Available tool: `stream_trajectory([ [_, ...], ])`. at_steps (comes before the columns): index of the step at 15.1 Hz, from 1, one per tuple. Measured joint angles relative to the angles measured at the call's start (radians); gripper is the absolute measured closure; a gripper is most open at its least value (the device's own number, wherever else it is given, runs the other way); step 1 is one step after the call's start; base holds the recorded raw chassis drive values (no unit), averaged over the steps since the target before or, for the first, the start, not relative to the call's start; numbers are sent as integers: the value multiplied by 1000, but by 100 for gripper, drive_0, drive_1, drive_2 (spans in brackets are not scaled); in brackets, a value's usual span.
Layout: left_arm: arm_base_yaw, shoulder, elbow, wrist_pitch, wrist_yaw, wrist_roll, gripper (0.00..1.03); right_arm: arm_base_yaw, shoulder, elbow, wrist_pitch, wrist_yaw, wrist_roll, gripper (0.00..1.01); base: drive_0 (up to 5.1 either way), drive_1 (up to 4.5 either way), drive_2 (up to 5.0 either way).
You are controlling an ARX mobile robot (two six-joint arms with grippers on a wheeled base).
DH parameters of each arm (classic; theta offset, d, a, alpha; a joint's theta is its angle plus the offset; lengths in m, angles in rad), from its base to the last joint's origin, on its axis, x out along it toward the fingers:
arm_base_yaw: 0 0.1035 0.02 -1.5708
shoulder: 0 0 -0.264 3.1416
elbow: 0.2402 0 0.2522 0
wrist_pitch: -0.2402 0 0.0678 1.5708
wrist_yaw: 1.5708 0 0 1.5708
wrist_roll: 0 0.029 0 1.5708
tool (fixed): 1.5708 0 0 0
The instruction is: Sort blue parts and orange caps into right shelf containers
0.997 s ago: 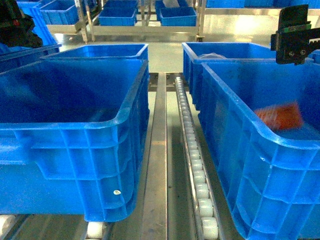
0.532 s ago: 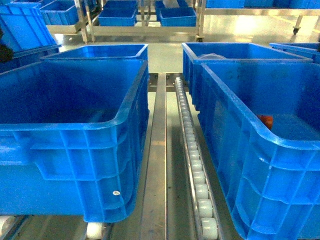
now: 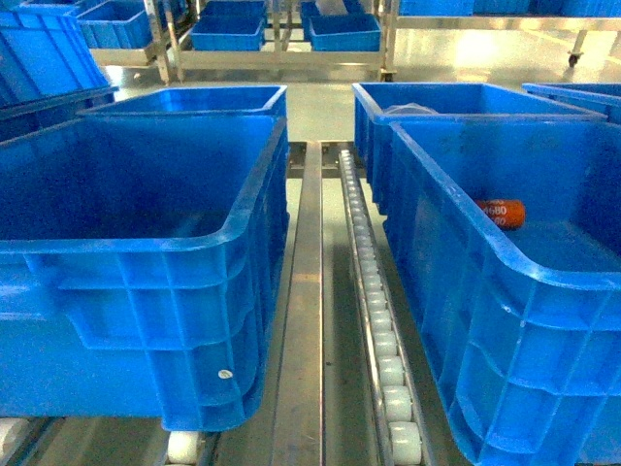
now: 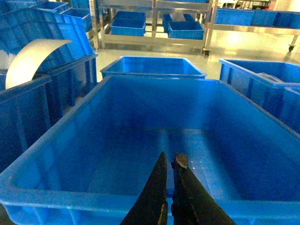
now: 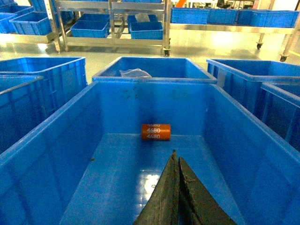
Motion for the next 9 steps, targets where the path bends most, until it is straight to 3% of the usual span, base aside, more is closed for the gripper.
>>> stream_trajectory([
  [2, 0, -102, -45, -58, 0, 0, 101, -1, -103, -51, -54, -8, 0, 100, 0, 0, 0],
  [3, 1, -107, -84, 9, -1, 0, 101, -1, -114, -85, 11, -7, 0, 100, 0, 0, 0],
  [9, 1, -436, -132, -294, 0, 0, 101, -1, -444, -151, -287, -7, 1, 100, 0, 0, 0],
])
